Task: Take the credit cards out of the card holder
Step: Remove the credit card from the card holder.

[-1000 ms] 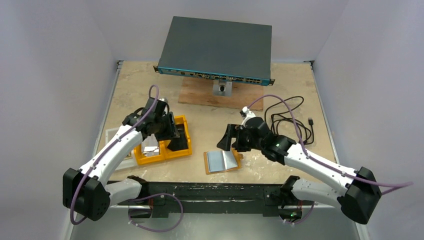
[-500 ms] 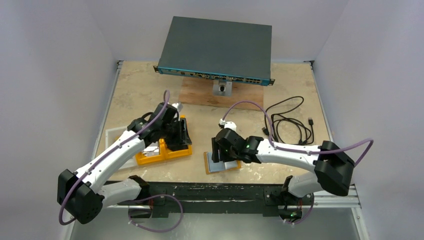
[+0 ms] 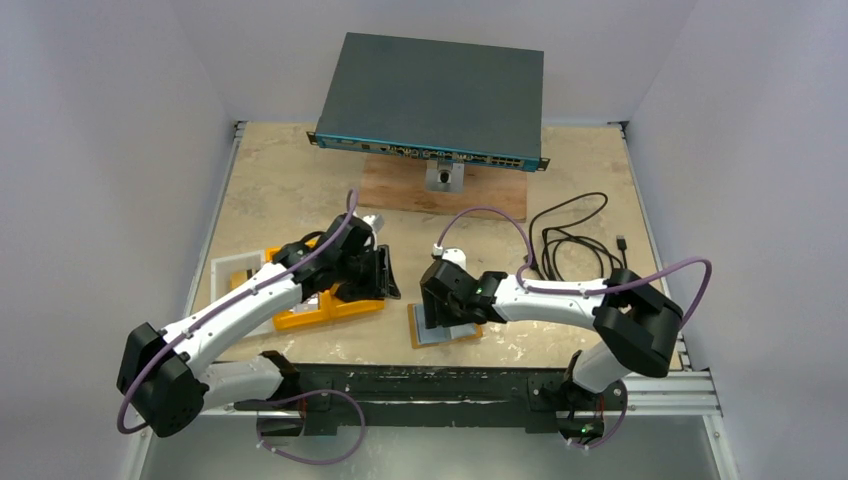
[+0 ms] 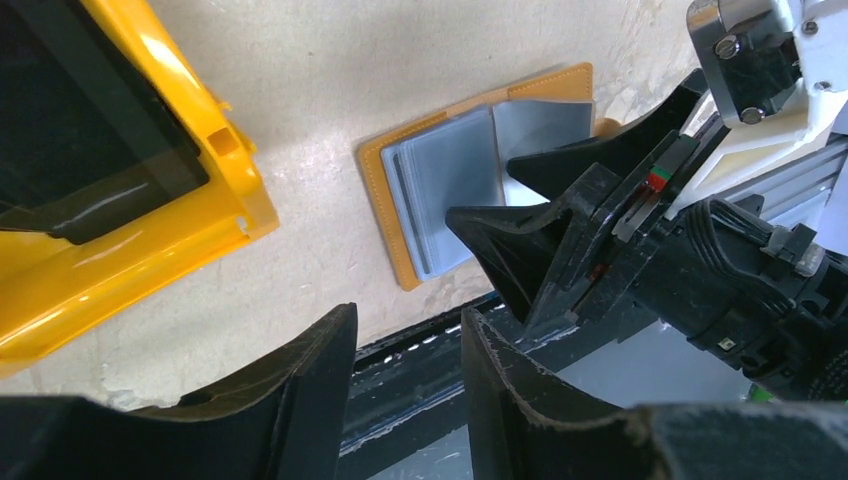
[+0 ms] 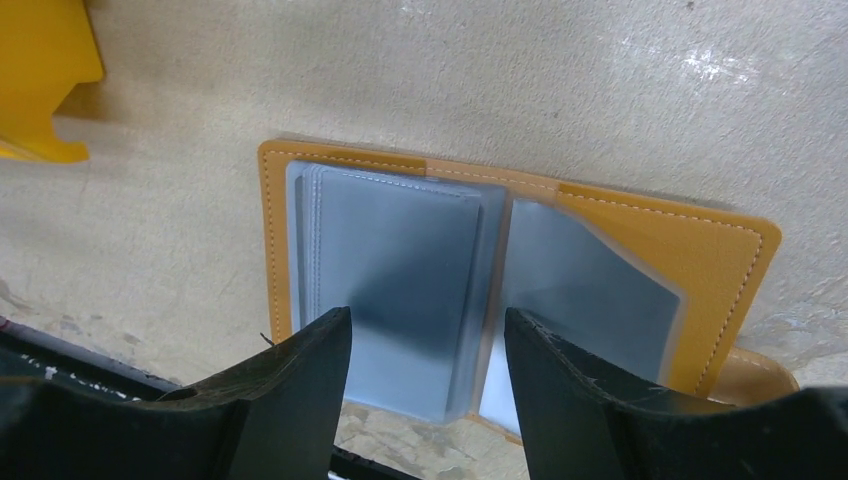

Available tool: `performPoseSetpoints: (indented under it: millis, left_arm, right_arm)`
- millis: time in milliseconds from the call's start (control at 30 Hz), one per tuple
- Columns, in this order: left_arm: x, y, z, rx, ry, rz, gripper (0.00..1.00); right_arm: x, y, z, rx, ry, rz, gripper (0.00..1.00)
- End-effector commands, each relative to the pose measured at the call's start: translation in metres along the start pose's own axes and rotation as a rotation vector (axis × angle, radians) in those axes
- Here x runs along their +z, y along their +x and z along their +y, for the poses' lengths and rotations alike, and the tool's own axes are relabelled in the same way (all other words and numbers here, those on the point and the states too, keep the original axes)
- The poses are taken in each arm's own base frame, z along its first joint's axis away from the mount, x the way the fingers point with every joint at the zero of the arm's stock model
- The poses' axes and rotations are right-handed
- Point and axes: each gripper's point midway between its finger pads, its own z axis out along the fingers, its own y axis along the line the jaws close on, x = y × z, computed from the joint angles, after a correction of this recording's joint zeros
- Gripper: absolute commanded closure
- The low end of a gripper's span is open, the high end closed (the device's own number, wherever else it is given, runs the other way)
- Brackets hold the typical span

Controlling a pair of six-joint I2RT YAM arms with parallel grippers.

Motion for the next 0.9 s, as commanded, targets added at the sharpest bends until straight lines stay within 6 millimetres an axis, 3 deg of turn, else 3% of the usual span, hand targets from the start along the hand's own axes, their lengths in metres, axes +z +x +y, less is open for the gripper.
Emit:
performPoseSetpoints:
  millis: [0,167,467,867]
  left_arm:
    - [0.014,0.005,-0.013,-0.019,0.062,0.023,0.58]
    - [0.031,0.016,-0.02,-0.025,0.097,0.075,0.6]
    - [0.062,0.031,-0.028,-0.038,0.127,0.164,0.68]
    - [0.093,0.046,-0.015,-0.049,0.061,0.218,0.8]
  right_arm:
    - [0.002,-0.012,0.007,0.002,-0.001,-0.045,0.44]
    - [0.008,0.009,0.002,0.035,-0.018,0.011,0.55]
    - [0.012,0.027,-0.007,0.084,-0.048,0.036,0.78]
    - [0.018,0.041,-0.011,0.135,-0.107,0.067,0.86]
